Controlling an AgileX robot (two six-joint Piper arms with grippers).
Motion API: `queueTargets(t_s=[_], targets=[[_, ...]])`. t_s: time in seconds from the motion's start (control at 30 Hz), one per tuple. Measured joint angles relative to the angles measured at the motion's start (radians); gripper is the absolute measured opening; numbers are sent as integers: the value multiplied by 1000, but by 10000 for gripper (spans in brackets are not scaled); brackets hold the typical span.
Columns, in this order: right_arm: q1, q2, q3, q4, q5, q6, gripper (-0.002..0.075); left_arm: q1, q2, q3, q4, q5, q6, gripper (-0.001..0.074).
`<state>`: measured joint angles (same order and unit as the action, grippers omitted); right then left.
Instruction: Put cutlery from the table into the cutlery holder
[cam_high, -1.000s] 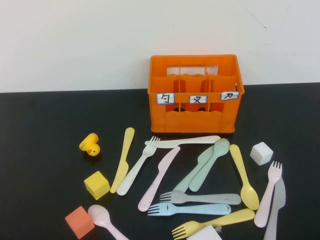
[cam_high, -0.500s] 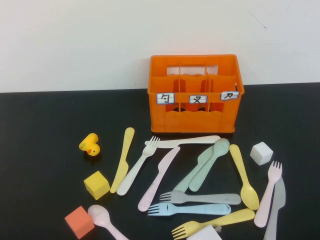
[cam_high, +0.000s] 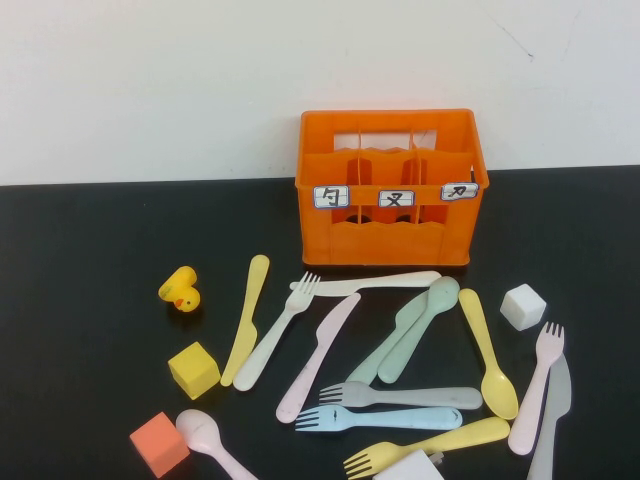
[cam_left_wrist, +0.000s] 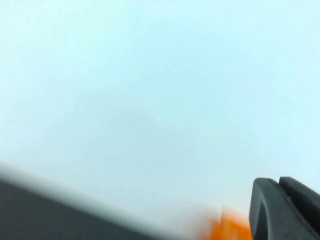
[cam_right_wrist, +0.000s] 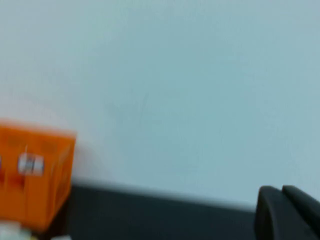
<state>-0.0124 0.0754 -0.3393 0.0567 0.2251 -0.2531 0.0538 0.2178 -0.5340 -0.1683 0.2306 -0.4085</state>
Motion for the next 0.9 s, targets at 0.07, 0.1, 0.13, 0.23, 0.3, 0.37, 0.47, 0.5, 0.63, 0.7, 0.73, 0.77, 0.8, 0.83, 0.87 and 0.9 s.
queueTargets(t_s=[0.07,0.1,0.13,0.23,0.3,0.37,0.47,0.5,0.63,0.7,0.73,0.77,0.8,0.83,0.87,0.9], targets=[[0,69,-28,0,103,-13,-2,0,68,-21,-47,81,-12,-3],[0,98,-36,2,137,-16,-2,0,103,-25,-87,110,-15,-3],[0,135,-41,4,171,-20,-2,0,129,-25,-135,135,-15,-3],[0,239,-43,27,251,-50,-2,0,223,-25,-276,209,-18,-3],[0,310,-43,55,302,-100,-2,0,291,-25,-379,269,-5,-3],[0,376,-43,100,337,-179,-2,0,354,-25,-464,321,45,-3],[0,452,-43,174,354,-303,-2,0,456,-25,-582,386,170,-3],[0,470,-43,196,354,-332,-2,0,491,-25,-622,402,225,-3],[0,540,-43,314,345,-455,-2,-11,604,-25,-745,433,401,-3],[0,562,-43,370,343,-517,-2,-46,643,-25,-749,423,424,-3],[0,569,-43,395,343,-543,-2,-66,656,-25,-736,416,419,-3],[0,577,-43,417,341,-566,-2,-95,670,-25,-710,405,398,-3],[0,580,-43,432,341,-579,-2,-130,683,-25,-675,393,366,-3],[0,584,-43,442,339,-591,-2,-160,694,-25,-634,381,336,-3],[0,586,-43,447,337,-597,-2,-203,705,-25,-587,366,293,-3],[0,588,-43,450,338,-604,-2,-249,716,-25,-531,350,244,-3]])
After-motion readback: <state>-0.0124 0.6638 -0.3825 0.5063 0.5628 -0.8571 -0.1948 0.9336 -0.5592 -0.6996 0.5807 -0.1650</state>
